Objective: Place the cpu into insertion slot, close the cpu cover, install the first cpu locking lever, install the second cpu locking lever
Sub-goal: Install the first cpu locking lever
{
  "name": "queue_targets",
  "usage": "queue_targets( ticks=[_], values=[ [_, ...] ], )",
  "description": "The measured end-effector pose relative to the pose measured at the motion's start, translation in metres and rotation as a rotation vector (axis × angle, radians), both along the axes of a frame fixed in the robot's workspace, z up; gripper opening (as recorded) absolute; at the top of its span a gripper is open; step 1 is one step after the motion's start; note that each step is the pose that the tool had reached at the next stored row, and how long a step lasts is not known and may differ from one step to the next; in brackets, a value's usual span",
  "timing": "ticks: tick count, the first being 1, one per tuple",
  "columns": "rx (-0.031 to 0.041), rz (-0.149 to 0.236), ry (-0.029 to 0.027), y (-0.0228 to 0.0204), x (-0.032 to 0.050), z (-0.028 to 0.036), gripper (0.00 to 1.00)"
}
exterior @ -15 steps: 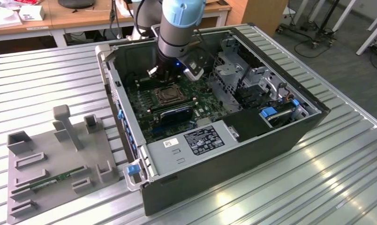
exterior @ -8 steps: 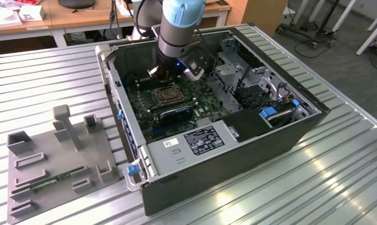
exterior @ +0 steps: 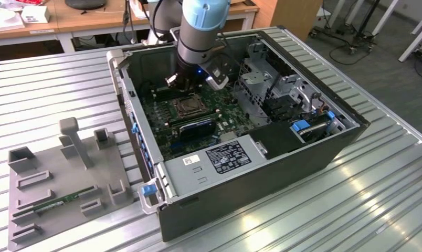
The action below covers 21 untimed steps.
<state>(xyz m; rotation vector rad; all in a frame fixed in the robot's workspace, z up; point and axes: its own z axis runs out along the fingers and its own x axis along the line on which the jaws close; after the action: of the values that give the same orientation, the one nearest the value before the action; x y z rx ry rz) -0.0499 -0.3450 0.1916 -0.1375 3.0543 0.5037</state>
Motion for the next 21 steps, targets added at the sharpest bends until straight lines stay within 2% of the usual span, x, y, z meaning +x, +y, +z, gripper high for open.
queue_targets(
  ticks=[21],
  values=[
    [0.0,0.0,0.0,0.0001,0.003,-0.0001,0.11]
  ],
)
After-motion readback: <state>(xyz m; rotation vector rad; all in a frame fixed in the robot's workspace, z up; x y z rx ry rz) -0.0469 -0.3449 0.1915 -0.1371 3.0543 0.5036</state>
